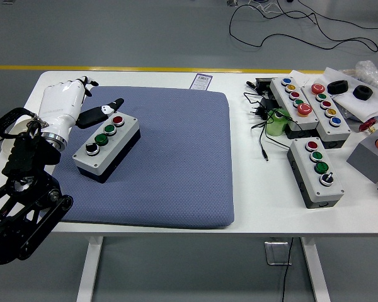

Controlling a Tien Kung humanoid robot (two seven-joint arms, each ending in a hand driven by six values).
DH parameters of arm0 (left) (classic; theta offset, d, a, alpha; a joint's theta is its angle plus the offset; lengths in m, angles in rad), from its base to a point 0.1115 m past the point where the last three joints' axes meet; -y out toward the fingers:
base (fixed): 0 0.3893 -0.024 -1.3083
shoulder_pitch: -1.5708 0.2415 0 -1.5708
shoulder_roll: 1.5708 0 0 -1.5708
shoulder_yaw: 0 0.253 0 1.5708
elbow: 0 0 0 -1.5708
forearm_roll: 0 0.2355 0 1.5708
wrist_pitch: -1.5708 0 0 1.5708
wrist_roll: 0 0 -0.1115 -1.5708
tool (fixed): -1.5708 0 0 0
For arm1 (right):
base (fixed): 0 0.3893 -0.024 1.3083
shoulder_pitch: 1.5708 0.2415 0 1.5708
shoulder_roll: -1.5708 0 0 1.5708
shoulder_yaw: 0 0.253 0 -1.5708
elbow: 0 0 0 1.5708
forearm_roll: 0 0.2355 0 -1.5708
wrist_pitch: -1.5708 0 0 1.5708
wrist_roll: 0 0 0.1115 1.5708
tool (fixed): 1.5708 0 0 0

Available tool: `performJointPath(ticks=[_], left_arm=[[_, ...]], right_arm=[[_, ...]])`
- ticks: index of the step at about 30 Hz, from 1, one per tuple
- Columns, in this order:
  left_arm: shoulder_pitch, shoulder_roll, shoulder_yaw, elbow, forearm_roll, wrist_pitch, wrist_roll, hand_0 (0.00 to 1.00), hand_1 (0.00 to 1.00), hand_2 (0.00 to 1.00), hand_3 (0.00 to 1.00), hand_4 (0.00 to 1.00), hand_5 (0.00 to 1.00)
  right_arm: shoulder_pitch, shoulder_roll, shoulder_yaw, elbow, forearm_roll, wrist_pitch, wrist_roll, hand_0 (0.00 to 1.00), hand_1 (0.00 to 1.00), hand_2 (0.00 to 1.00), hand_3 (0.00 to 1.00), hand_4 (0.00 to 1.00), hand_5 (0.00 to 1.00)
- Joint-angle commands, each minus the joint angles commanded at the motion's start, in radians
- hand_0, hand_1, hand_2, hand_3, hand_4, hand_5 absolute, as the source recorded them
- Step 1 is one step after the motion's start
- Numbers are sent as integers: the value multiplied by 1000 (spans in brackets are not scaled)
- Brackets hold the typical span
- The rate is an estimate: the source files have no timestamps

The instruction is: Pick up the button,place it on the desk,press the button,press the button

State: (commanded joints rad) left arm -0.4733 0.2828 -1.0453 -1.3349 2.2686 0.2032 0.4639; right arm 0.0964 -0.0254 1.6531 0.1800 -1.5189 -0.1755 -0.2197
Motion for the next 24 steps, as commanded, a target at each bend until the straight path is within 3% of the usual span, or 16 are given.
performJointPath(ticks=[3,4,6,8,11,16,20,24], left_arm=[[0,-3,15,-17,-5,-62,37,811,890,959,943,934,976],[0,-8,26,-25,0,-92,66,911,962,998,991,941,963],[-4,-22,38,-27,0,-145,116,911,962,998,991,941,963],[-10,-48,46,-17,0,-199,171,911,962,998,991,941,963],[-18,-101,43,9,0,-268,182,972,998,998,998,965,942],[-36,-175,26,64,0,-302,182,972,998,998,998,994,918],[-45,-203,3,103,0,-292,182,972,998,998,998,994,918],[-42,-216,-25,106,0,-285,182,968,998,998,998,998,899]], right_arm=[[0,0,0,0,-2,0,0,662,668,689,591,424,267],[-1,-1,-1,0,0,1,1,662,668,689,592,425,268],[-1,-1,-1,0,2,1,1,662,668,689,592,425,268],[-1,-1,-2,0,0,1,1,662,668,689,592,425,268],[-1,-1,-3,0,-2,1,1,662,668,689,592,424,267],[1,-2,-6,0,1,1,1,662,667,688,591,423,265],[1,-2,-7,0,3,1,1,662,667,688,591,423,265],[1,-3,-7,0,3,1,2,662,667,688,591,424,265]])
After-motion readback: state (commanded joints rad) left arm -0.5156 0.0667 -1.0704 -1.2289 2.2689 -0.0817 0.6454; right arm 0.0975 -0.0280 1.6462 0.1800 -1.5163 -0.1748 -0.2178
